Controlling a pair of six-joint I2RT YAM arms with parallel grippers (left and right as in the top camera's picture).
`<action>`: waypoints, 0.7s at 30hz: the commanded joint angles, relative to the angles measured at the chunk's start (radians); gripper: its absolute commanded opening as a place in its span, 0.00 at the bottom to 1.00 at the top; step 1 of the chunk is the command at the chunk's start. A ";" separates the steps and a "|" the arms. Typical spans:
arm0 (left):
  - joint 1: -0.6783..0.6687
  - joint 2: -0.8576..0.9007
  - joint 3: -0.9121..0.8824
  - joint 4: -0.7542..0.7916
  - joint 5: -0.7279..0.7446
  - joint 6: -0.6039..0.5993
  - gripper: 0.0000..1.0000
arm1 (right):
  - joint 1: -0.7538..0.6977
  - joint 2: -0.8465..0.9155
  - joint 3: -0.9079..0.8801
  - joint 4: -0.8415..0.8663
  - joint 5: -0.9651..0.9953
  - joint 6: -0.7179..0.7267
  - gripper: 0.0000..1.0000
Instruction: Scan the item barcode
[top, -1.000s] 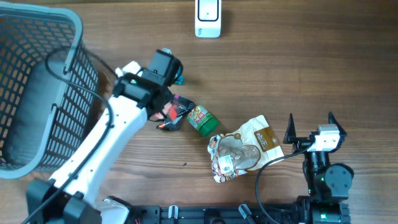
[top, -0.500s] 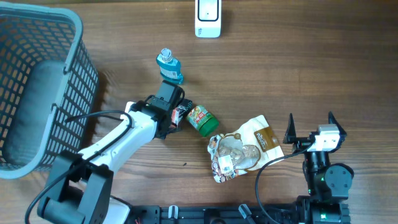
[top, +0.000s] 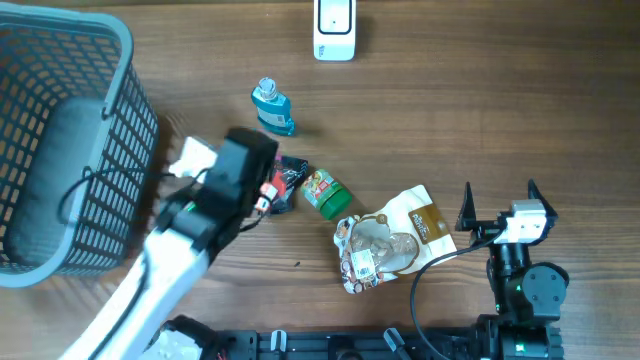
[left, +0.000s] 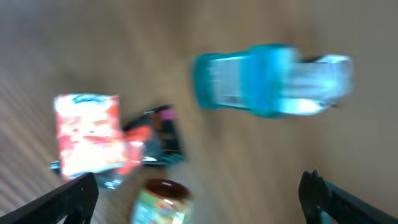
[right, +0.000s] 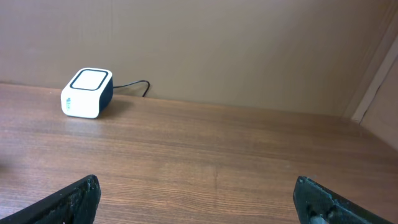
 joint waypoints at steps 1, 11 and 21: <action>-0.004 -0.172 0.053 -0.003 -0.011 0.277 1.00 | -0.004 -0.003 -0.001 0.002 -0.013 -0.011 1.00; -0.003 -0.371 0.061 0.016 -0.176 0.725 1.00 | -0.004 -0.003 -0.001 0.036 -0.141 0.051 1.00; -0.003 -0.284 0.060 -0.043 -0.102 0.863 1.00 | -0.004 0.020 0.181 -0.058 -0.204 0.510 1.00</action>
